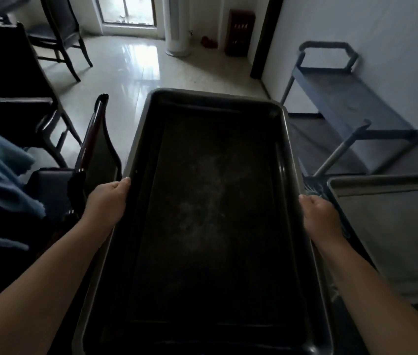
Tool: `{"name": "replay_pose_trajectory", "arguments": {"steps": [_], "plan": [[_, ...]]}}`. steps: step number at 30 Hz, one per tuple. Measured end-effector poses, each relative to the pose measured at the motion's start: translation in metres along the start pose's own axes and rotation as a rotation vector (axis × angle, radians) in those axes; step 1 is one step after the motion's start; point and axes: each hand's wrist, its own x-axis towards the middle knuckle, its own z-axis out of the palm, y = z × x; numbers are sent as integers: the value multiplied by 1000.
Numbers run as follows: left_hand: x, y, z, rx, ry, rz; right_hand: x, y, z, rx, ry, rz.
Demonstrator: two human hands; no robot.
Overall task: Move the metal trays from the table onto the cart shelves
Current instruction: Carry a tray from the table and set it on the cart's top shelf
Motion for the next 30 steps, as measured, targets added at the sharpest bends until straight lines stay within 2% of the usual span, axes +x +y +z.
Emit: {"name": "replay_pose_trajectory", "arguments": {"steps": [4, 10, 17, 22, 26, 30], "plan": [[74, 21, 10, -21, -59, -9, 42, -19, 23, 11, 20, 66], [166, 48, 47, 8, -139, -29, 127, -37, 55, -20, -39, 146], [301, 117, 91, 105, -60, 51, 271, -66, 100, 135, -35, 142], [369, 158, 113, 143, -5, 50, 357, -84, 112, 96, -30, 138], [422, 175, 143, 84, -55, 2, 416, -94, 119, 57, -17, 113], [495, 204, 190, 82, -167, 68, 469, -95, 127, 12, 86, 162]]}}
